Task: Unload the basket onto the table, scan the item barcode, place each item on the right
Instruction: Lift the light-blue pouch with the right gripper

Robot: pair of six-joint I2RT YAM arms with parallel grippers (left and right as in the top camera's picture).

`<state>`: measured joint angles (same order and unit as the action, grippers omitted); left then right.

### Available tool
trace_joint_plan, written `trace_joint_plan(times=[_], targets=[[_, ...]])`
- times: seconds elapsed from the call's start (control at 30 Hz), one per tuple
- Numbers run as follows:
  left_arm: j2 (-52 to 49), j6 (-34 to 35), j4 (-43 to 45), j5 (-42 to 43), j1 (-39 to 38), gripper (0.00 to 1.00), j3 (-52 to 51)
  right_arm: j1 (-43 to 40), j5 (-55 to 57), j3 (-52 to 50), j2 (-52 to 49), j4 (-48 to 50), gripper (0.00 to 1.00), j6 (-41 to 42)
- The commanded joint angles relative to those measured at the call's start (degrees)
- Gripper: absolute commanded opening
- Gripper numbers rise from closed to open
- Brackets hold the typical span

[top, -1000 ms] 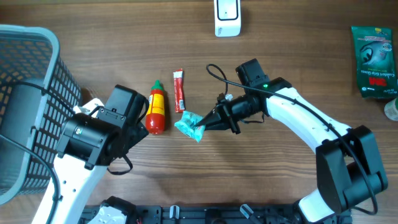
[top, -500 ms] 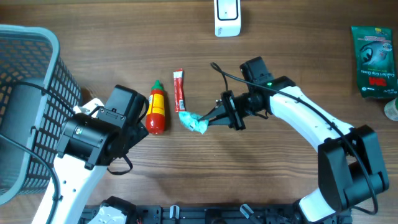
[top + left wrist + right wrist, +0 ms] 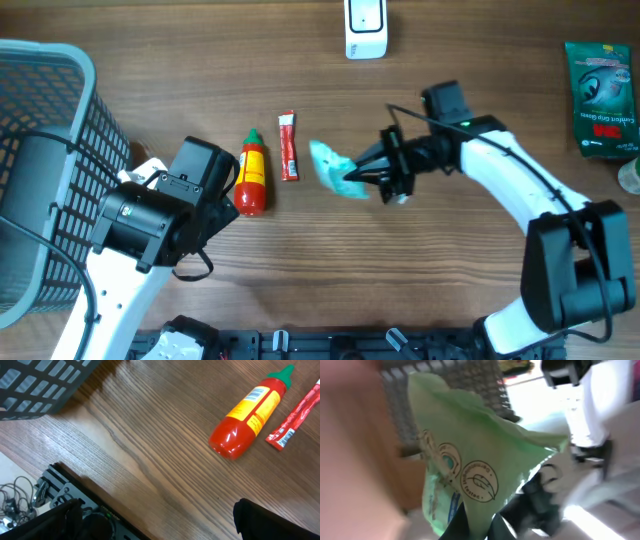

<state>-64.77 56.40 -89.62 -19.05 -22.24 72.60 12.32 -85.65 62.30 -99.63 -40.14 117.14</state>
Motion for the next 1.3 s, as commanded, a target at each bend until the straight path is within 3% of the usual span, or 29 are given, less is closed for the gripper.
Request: trace_joint_plan(times=[0.0,0.4,0.9,1.07,1.27], targets=[[0.6,-0.5,0.0,-1.2,-0.3,1.00,0.2,-4.9,6.8,0.0,0.3,-7.4,0.05,1.3],[0.6,-0.5,0.0,-1.2,-0.3,1.00,0.2,-11.0,2.4,0.0,-5.6,-29.4,0.05,1.3],[0.6,-0.5,0.0,-1.2,-0.3,1.00,0.2,-11.1,-0.5,0.0,-5.9,-32.3,0.05,1.3],[0.6,-0.5,0.0,-1.2,-0.3,1.00,0.2,-12.6,9.1,0.0,-6.7,-42.2,0.05,1.2],[0.6,-0.5,0.0,-1.2,-0.3,1.00,0.2,-13.0,13.3,0.0,-7.9,-43.1,0.05,1.2]])
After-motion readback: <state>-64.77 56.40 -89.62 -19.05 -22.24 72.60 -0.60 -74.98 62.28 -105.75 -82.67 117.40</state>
